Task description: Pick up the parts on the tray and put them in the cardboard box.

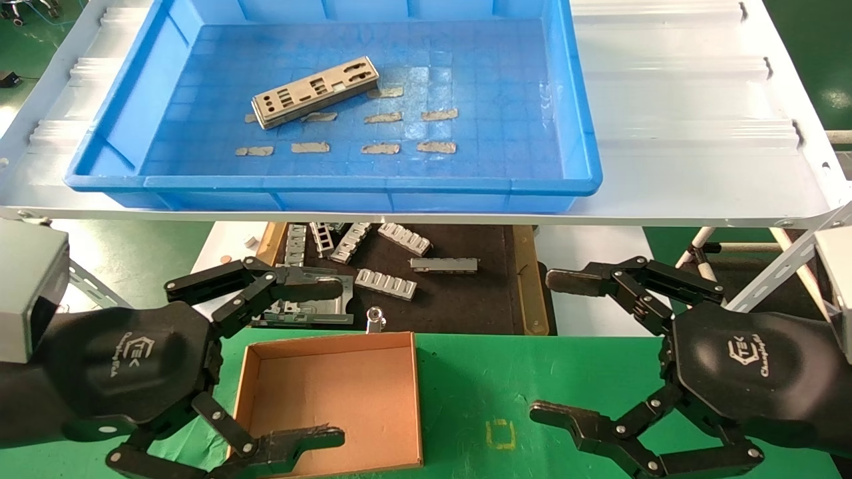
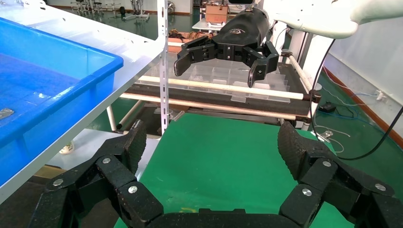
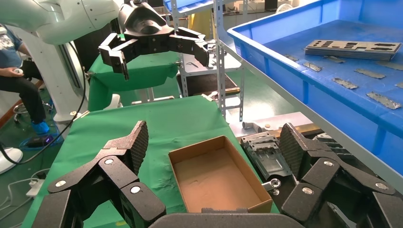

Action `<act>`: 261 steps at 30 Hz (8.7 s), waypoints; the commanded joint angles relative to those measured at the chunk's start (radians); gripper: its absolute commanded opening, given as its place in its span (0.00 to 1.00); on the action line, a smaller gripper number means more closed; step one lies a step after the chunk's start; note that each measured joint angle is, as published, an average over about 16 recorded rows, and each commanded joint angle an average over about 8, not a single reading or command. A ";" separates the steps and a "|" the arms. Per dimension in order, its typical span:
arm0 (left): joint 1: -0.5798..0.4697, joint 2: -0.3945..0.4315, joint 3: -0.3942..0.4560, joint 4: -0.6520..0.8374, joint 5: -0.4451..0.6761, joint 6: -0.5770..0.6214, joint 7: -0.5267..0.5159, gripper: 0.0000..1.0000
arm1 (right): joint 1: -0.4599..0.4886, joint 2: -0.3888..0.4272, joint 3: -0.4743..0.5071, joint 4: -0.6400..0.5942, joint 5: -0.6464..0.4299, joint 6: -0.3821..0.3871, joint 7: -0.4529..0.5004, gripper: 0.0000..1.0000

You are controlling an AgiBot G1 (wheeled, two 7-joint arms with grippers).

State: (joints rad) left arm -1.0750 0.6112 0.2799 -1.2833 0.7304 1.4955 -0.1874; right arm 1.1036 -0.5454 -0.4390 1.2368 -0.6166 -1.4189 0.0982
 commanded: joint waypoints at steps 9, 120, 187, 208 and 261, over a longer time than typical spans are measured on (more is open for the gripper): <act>0.000 0.000 0.000 0.000 0.000 0.000 0.000 1.00 | 0.000 0.000 0.000 0.000 0.000 0.000 0.000 0.02; -0.882 0.472 0.254 1.214 0.578 -0.265 0.339 0.74 | 0.000 0.000 0.000 0.000 0.000 0.000 0.000 0.00; -0.922 0.355 0.285 1.034 0.514 0.115 0.475 0.00 | 0.000 0.000 0.000 0.000 0.000 0.000 0.000 0.00; -0.538 -0.045 0.555 0.206 0.219 -0.040 0.188 0.00 | 0.000 0.000 0.000 0.000 0.000 0.000 0.000 0.00; -0.277 0.079 0.623 0.295 0.299 -0.298 0.279 1.00 | 0.000 0.000 0.000 0.000 0.000 0.000 0.000 0.55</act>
State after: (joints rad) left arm -1.3446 0.6968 0.8970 -0.9900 1.0421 1.1824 0.0965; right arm 1.1037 -0.5454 -0.4392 1.2368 -0.6165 -1.4189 0.0981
